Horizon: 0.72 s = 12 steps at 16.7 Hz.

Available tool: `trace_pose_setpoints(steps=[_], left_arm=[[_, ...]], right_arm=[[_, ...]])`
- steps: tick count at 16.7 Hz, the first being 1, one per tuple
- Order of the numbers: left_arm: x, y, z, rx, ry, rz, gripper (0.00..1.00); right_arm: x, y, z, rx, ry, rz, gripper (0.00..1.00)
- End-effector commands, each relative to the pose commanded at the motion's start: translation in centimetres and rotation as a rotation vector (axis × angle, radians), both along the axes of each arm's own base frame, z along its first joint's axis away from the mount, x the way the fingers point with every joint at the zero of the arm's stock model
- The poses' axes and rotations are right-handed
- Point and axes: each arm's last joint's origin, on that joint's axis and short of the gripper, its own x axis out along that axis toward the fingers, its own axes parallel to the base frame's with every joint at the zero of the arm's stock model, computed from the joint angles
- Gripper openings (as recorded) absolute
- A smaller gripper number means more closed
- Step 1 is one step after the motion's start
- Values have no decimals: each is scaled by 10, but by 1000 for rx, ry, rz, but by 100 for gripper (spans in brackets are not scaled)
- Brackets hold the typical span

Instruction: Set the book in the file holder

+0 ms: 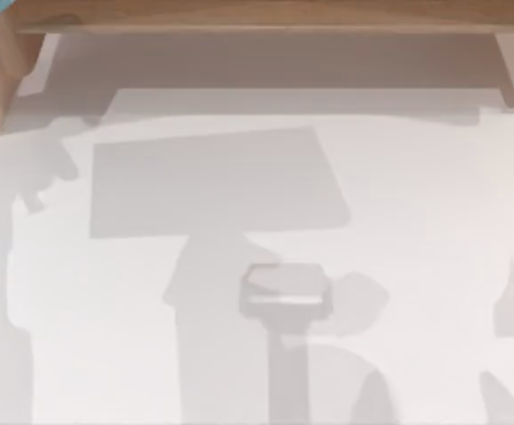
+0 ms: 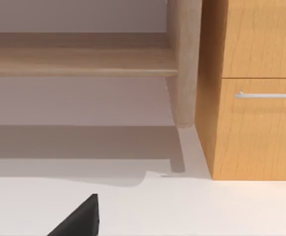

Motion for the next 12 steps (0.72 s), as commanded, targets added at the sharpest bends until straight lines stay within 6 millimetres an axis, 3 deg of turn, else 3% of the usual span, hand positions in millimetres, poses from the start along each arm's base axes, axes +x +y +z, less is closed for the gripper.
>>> trace_pose_setpoints(steps=[5,8,12], left_arm=[[0,61,-75,192,13,20,0],[10,90,-101,322,-39,22,0],[36,116,-118,485,-146,15,0]], right_arm=[[0,0,0,0,0,0,100],[0,0,0,0,0,0,100],[0,0,0,0,0,0,100]])
